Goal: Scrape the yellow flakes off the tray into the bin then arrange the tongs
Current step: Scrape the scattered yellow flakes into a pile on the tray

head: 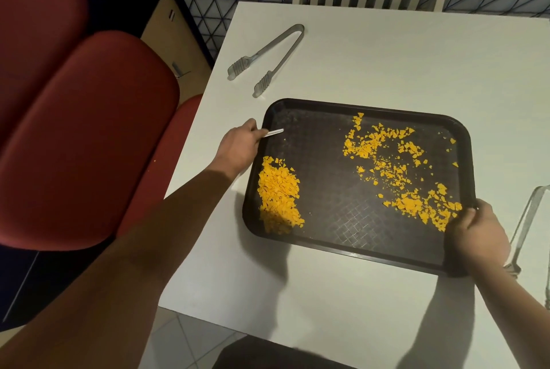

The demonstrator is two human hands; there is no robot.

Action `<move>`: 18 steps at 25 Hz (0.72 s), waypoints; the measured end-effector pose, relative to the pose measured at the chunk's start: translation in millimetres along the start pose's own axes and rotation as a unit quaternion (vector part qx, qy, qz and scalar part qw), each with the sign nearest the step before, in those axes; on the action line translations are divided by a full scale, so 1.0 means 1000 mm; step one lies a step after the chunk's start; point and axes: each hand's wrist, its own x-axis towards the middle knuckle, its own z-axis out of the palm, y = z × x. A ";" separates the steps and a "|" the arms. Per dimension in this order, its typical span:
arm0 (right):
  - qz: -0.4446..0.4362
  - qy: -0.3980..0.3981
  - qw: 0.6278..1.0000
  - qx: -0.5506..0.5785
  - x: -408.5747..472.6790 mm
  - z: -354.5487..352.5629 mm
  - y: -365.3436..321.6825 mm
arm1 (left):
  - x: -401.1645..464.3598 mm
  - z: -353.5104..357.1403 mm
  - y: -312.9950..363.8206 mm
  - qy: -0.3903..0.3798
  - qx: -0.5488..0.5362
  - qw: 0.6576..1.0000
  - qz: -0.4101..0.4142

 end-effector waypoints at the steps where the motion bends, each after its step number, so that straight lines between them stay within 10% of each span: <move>1: 0.000 0.000 1.000 0.003 0.000 0.000 0.000 | 0.004 0.000 0.002 -0.008 0.002 1.000 -0.001; 18: -0.002 0.002 1.000 0.005 0.001 0.003 0.003 | -0.024 0.002 0.002 -0.077 -0.039 0.995 0.043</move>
